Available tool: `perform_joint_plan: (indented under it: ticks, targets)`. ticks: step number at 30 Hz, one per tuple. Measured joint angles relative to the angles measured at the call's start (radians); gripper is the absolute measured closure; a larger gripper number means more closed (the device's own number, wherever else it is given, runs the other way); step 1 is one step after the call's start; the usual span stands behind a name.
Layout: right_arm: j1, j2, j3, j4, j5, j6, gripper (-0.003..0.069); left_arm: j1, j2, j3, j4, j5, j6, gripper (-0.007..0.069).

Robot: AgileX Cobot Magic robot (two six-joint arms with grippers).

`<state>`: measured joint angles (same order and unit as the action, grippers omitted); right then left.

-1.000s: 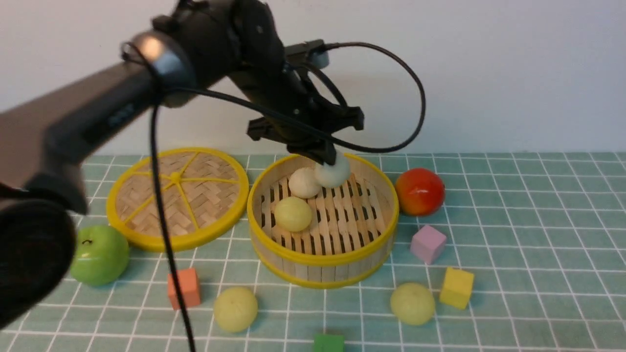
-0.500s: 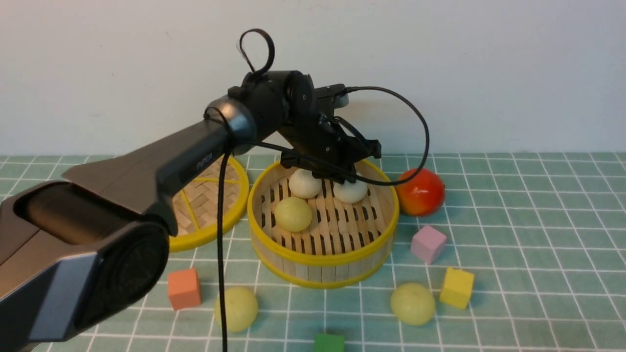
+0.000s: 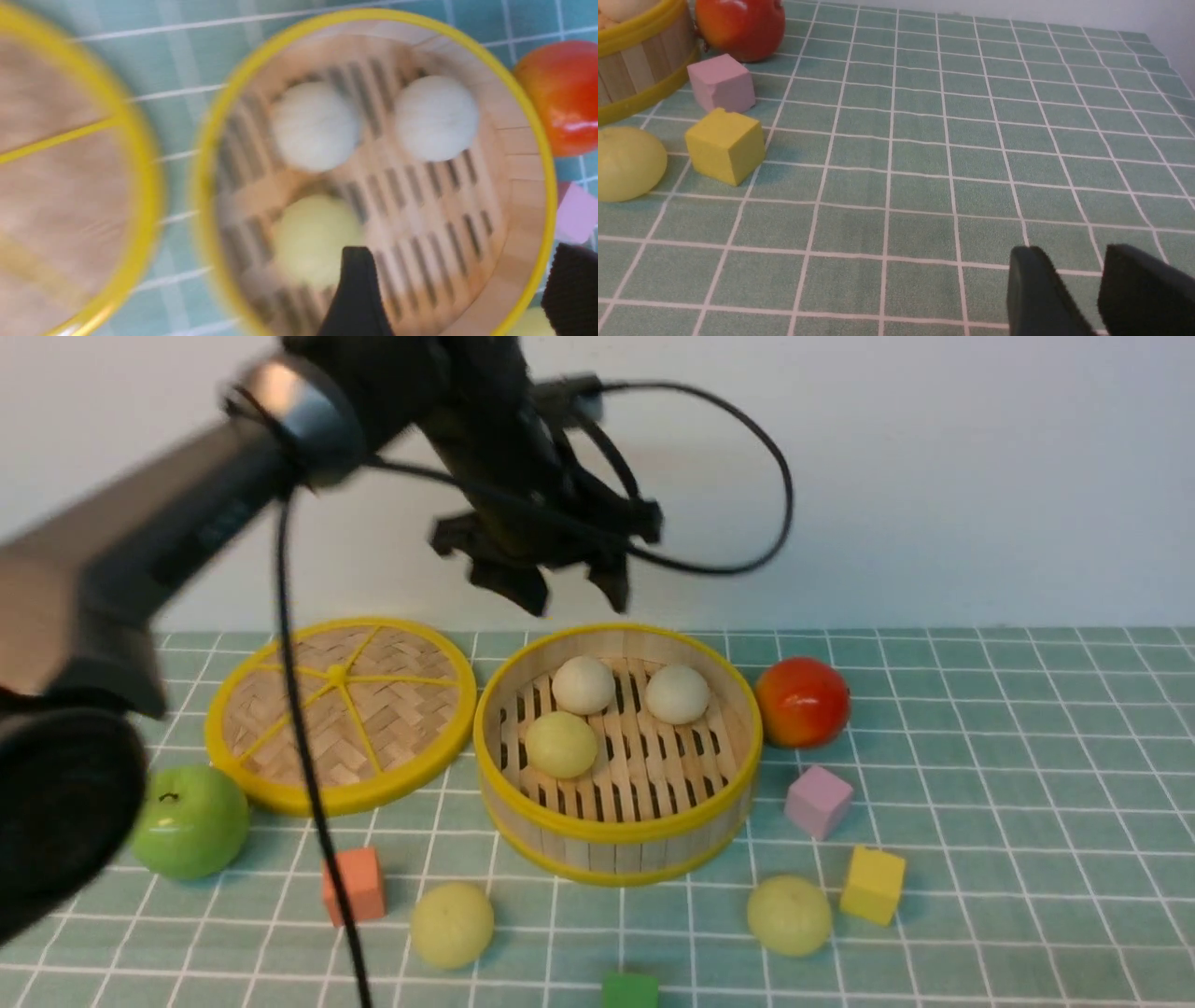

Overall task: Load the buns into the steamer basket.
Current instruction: Use the left arm to grab a steamed stuffed bun

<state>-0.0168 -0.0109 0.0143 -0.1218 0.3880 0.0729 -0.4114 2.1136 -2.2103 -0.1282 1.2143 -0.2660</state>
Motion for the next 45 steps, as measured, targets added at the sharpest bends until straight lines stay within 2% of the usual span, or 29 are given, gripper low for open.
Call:
perform_joint_plan:
  ticks: [6, 10, 12, 14, 19, 29, 33, 37, 45]
  targets:
    - [0.0, 0.0, 0.0, 0.0, 0.0, 0.0, 0.042, 0.039, -0.245, 0.152, 0.095, 0.023, -0.053, 0.017]
    - [0.0, 0.0, 0.0, 0.0, 0.0, 0.0, 0.042, 0.039, -0.46, 0.389, 0.111, 0.023, -0.059, 0.0241]
    - [0.0, 0.0, 0.0, 0.0, 0.0, 0.0, 0.042, 0.039, -0.571, 0.584, 0.101, 0.023, -0.059, 0.0284]
    - [0.0, 0.0, 0.0, 0.0, 0.0, 0.0, 0.042, 0.039, -0.592, 0.64, 0.097, 0.016, -0.059, 0.03]
    - [0.0, 0.0, 0.0, 0.0, 0.0, 0.0, 0.042, 0.039, -0.605, 0.938, 0.069, -0.091, -0.059, 0.0374]
    - [0.0, 0.0, 0.0, 0.0, 0.0, 0.0, 0.042, 0.035, -0.443, 0.987, 0.001, -0.251, -0.015, 0.0388]
    - [0.0, 0.0, 0.0, 0.0, 0.0, 0.0, 0.042, -0.023, -0.377, 0.987, -0.008, -0.243, -0.006, 0.0387]
    - [0.0, 0.0, 0.0, 0.0, 0.0, 0.0, 0.042, -0.086, -0.355, 0.987, 0.029, -0.235, -0.032, 0.0386]
    - [0.0, 0.0, 0.0, 0.0, 0.0, 0.0, 0.042, -0.092, -0.355, 0.987, 0.093, -0.312, -0.109, 0.0386]
